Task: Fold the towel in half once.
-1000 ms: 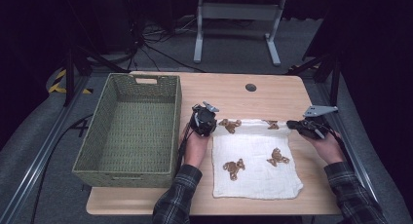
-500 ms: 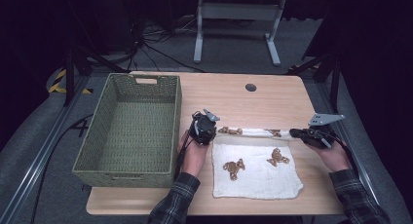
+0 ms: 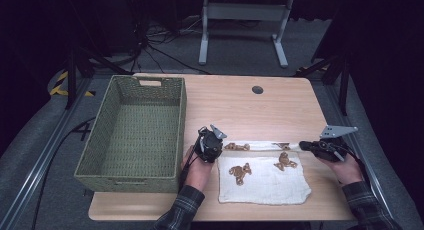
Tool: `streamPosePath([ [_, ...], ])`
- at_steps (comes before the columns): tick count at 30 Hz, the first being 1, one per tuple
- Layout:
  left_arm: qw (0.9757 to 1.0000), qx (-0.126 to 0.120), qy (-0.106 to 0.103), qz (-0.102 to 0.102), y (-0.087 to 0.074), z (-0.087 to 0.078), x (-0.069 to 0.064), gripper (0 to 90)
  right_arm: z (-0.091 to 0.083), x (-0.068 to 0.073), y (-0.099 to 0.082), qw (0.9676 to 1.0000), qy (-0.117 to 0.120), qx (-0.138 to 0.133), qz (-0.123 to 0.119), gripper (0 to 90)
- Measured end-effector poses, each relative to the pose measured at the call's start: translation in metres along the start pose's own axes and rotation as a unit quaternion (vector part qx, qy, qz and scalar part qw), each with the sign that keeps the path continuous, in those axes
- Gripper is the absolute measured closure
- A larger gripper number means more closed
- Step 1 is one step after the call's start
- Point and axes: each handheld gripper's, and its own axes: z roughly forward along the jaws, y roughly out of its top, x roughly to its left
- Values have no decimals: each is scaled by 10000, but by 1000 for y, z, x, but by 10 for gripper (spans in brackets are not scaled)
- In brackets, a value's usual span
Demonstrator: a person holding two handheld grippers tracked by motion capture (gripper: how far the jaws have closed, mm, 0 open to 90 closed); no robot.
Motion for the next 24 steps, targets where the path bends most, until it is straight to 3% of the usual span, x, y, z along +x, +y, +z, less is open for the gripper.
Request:
streamPosePath([
  [10,9999,-76,-112,106,-10,-19,-13,868,-11,15,-11,9999,130,-8,-33,870],
  [18,9991,231,-335,79,-23,-15,-19,868,-12,30,-27,9990,410,158,4,869],
  [20,9983,356,-449,139,-25,-9,-21,869,-10,33,-31,9986,489,223,-5,869],
  [24,9971,536,-453,299,-27,-1,-26,868,-4,36,-35,9977,549,392,-59,869],
])
